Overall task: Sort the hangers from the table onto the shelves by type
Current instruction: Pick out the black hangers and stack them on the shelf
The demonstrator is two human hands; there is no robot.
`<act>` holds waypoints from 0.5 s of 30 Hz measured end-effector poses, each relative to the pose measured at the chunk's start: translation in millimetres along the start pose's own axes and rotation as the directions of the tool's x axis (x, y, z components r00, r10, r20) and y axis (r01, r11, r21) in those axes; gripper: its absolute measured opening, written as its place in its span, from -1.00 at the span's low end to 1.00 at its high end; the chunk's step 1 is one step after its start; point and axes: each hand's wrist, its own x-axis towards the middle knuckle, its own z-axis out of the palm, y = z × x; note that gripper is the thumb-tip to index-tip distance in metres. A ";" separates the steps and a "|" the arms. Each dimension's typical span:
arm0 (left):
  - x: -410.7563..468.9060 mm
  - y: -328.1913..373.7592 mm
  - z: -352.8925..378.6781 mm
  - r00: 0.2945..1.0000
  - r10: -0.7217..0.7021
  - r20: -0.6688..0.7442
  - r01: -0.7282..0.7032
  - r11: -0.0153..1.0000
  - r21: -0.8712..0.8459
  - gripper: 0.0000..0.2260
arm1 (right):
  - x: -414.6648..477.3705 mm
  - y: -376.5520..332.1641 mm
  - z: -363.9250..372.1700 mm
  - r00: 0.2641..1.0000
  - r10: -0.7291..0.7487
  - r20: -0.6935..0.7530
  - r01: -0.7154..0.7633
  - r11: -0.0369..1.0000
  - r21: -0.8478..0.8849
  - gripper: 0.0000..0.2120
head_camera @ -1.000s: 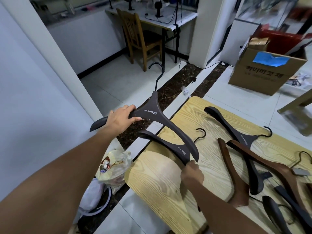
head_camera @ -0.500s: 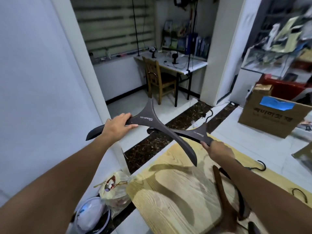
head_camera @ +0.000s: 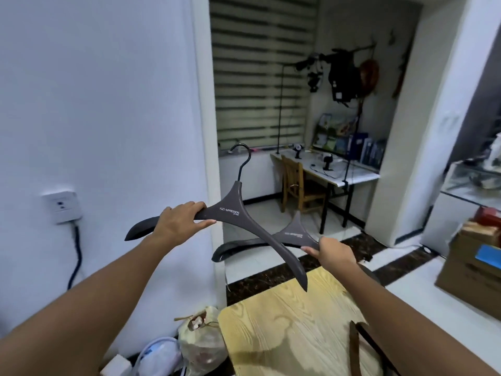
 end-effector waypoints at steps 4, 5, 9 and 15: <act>-34.8 -15.4 -36.3 0.997 -0.065 -0.050 0.067 0.997 0.047 -0.72 | -8.1 -35.4 -18.3 0.993 -0.105 -0.046 0.104 0.994 -0.028 -0.46; -44.1 -19.9 -44.5 0.995 -0.082 -0.058 0.085 0.995 0.058 -0.71 | -11.5 -45.0 -22.5 0.988 -0.135 -0.081 0.132 0.990 -0.042 -0.46; -81.5 -41.0 -73.9 0.986 -0.141 -0.086 0.148 0.985 0.084 -0.69 | -26.8 -80.9 -34.8 0.943 -0.246 -0.223 0.232 0.969 -0.087 -0.45; -154.7 -72.8 -115.8 0.968 -0.225 -0.116 0.237 0.965 0.111 -0.67 | -72.3 -135.3 -40.0 0.896 -0.355 -0.266 0.334 0.935 -0.122 -0.49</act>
